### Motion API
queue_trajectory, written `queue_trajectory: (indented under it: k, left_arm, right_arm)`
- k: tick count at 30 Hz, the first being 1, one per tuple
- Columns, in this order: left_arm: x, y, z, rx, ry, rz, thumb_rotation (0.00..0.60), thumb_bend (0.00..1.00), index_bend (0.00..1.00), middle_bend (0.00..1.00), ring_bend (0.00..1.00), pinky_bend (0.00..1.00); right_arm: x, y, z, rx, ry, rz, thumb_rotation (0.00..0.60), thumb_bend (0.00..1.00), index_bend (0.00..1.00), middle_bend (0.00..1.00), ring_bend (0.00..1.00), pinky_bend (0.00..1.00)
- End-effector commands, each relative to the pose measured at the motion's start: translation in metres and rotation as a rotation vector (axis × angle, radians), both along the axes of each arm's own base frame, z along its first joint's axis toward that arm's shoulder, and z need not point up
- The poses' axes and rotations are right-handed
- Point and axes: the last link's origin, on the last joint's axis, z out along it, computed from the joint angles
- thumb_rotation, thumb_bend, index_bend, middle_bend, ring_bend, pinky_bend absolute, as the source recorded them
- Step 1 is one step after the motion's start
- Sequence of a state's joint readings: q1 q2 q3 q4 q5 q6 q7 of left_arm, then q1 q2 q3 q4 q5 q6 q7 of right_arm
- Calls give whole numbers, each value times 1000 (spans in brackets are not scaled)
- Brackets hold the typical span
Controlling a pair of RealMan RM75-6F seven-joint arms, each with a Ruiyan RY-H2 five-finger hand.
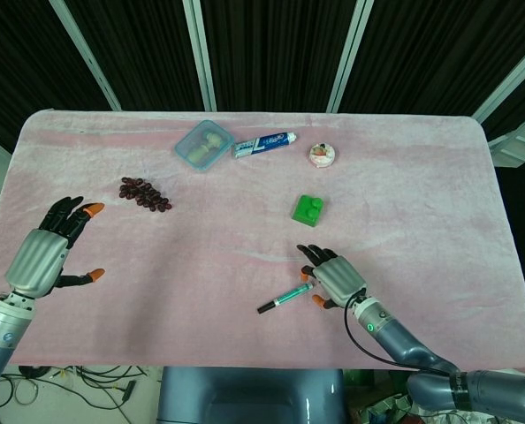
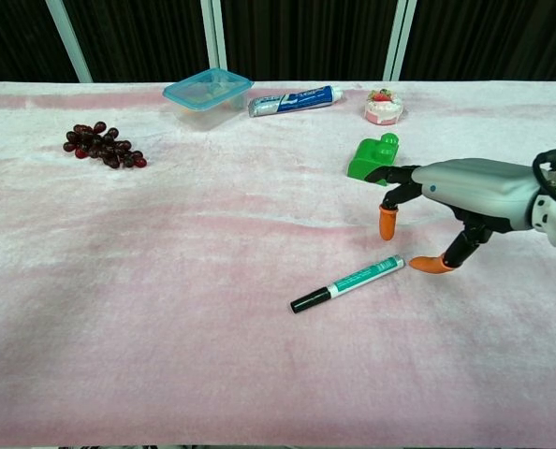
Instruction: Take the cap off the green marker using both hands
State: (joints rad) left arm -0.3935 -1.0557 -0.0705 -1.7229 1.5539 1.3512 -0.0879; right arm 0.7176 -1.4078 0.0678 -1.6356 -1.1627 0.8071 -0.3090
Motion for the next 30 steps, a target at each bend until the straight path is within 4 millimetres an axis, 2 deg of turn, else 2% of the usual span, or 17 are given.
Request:
queue_trajectory:
  k: [1, 16, 30]
  left_arm:
    - [0, 0, -2, -3, 6, 0, 600, 88, 80, 131, 0, 30]
    - [-2, 3, -9, 18, 42, 7, 600, 88, 85, 131, 0, 30]
    - [-4, 4, -10, 28, 58, 12, 600, 88, 95, 131, 0, 30]
  right_arm:
    - [4, 0, -7, 8, -3, 3, 600, 261, 459, 0, 11, 162]
    - [14, 0, -37, 31, -9, 25, 600, 256, 467, 0, 10, 162]
    - [13, -5, -44, 29, -7, 22, 600, 262, 511, 0, 10, 162]
